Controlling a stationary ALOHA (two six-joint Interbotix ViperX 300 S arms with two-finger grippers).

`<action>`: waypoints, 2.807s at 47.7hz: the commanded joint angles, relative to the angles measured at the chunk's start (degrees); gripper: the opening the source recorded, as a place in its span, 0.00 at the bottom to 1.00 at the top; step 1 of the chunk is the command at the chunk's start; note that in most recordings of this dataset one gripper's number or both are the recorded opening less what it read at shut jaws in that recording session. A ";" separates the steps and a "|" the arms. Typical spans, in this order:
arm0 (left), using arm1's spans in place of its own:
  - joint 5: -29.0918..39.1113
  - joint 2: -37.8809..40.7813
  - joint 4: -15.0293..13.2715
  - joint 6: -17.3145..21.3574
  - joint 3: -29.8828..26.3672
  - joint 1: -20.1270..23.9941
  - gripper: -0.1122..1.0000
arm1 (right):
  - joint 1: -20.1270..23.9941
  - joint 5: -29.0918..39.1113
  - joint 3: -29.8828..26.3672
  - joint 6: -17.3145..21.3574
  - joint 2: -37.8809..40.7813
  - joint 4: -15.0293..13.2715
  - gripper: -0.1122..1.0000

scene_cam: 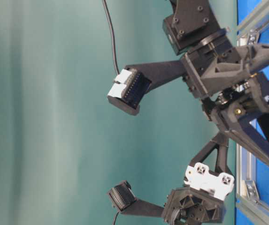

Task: Insert the wire through the string loop located on the left side.

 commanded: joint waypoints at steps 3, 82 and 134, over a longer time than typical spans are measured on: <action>-0.26 -1.49 0.09 0.09 -0.70 -0.18 0.10 | -0.18 -0.26 -1.23 0.00 -0.97 -0.09 0.10; 0.00 -10.20 0.18 0.62 10.20 0.53 0.10 | -0.88 2.55 -13.54 -0.97 6.33 -0.09 0.10; 2.02 -31.90 0.18 -0.35 28.39 -12.66 0.10 | -0.88 2.55 -13.54 -0.88 6.33 -0.09 0.10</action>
